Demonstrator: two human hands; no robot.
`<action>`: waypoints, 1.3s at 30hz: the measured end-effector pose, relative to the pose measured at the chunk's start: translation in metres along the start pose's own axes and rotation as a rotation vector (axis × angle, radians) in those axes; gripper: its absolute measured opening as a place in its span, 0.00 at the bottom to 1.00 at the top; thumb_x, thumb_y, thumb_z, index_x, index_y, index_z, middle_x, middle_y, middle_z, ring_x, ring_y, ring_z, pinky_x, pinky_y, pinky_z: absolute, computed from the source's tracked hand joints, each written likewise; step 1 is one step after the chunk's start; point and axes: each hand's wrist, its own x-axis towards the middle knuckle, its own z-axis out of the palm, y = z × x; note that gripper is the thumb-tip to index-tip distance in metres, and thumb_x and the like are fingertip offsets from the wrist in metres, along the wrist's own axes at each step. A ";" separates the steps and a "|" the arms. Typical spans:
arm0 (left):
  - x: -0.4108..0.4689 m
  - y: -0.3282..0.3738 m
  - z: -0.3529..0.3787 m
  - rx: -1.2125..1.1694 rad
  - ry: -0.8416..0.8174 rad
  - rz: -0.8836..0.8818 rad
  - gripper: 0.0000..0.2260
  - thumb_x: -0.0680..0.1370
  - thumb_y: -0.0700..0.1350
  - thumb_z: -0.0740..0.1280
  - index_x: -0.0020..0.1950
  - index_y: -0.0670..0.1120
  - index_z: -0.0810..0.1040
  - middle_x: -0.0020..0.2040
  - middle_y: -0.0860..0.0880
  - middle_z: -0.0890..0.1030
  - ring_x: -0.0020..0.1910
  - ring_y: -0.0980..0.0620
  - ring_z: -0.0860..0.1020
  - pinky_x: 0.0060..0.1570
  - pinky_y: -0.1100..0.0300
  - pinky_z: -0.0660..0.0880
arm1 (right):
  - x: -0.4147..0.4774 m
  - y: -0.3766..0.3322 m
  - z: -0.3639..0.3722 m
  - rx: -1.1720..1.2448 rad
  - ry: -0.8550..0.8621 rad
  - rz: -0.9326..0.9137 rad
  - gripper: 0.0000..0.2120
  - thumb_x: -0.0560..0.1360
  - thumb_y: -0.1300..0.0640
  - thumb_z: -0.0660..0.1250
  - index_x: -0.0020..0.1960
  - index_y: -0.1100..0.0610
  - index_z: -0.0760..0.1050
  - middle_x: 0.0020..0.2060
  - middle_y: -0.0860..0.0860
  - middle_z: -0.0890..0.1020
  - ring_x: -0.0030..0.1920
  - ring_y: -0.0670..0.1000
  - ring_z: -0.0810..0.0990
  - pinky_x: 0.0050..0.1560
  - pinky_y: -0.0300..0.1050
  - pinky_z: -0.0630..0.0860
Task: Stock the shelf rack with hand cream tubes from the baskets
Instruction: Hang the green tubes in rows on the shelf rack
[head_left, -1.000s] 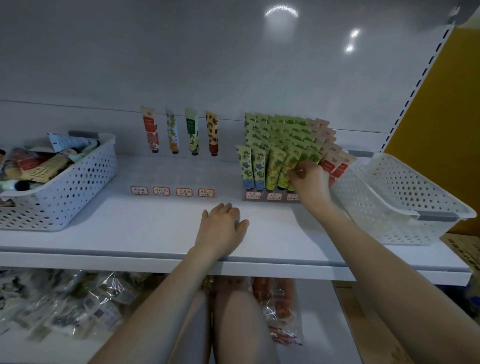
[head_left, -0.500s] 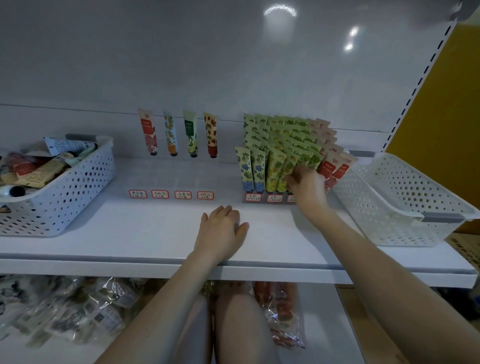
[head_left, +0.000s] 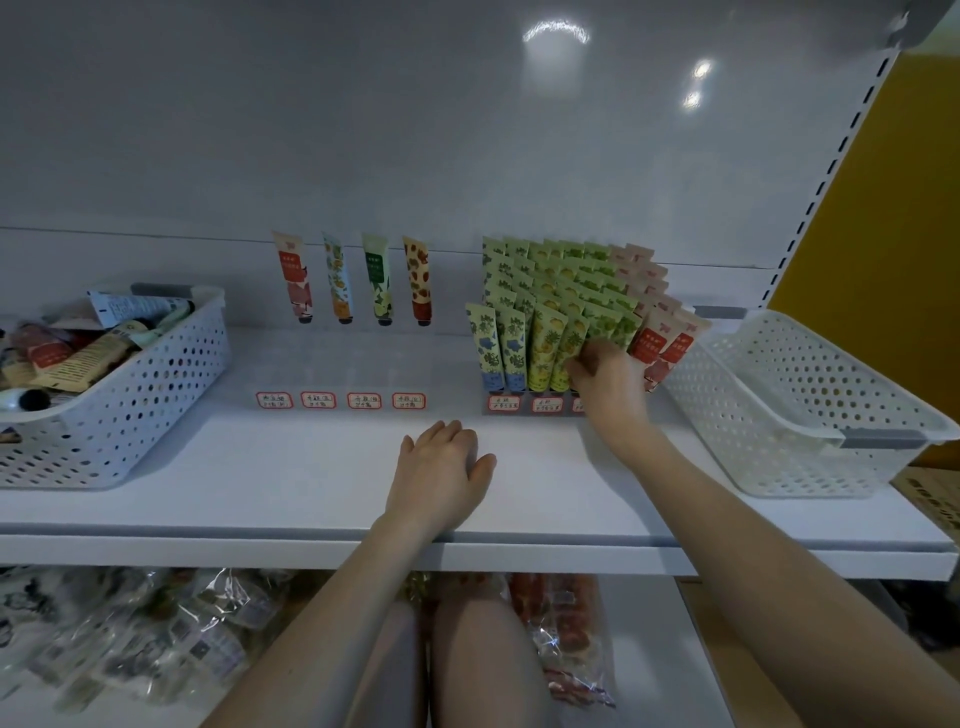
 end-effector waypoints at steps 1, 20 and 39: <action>0.000 0.000 0.000 -0.003 0.008 0.002 0.13 0.79 0.52 0.57 0.38 0.47 0.67 0.39 0.53 0.68 0.43 0.53 0.65 0.52 0.50 0.68 | 0.000 0.000 0.000 0.011 0.002 0.005 0.05 0.76 0.63 0.63 0.42 0.62 0.71 0.35 0.57 0.76 0.35 0.54 0.74 0.35 0.43 0.67; 0.060 0.008 -0.069 -0.342 0.380 -0.047 0.18 0.76 0.39 0.66 0.66 0.37 0.72 0.57 0.36 0.74 0.52 0.40 0.75 0.51 0.59 0.67 | -0.015 0.022 -0.011 -0.064 -0.060 -0.074 0.08 0.76 0.61 0.64 0.48 0.66 0.79 0.42 0.59 0.82 0.40 0.56 0.77 0.38 0.43 0.67; 0.096 0.032 -0.066 -0.293 0.316 0.120 0.15 0.78 0.38 0.65 0.64 0.40 0.75 0.55 0.39 0.72 0.54 0.43 0.72 0.51 0.67 0.63 | -0.017 0.047 -0.014 -0.109 -0.039 -0.064 0.08 0.76 0.61 0.63 0.48 0.64 0.79 0.43 0.58 0.83 0.44 0.58 0.78 0.37 0.43 0.67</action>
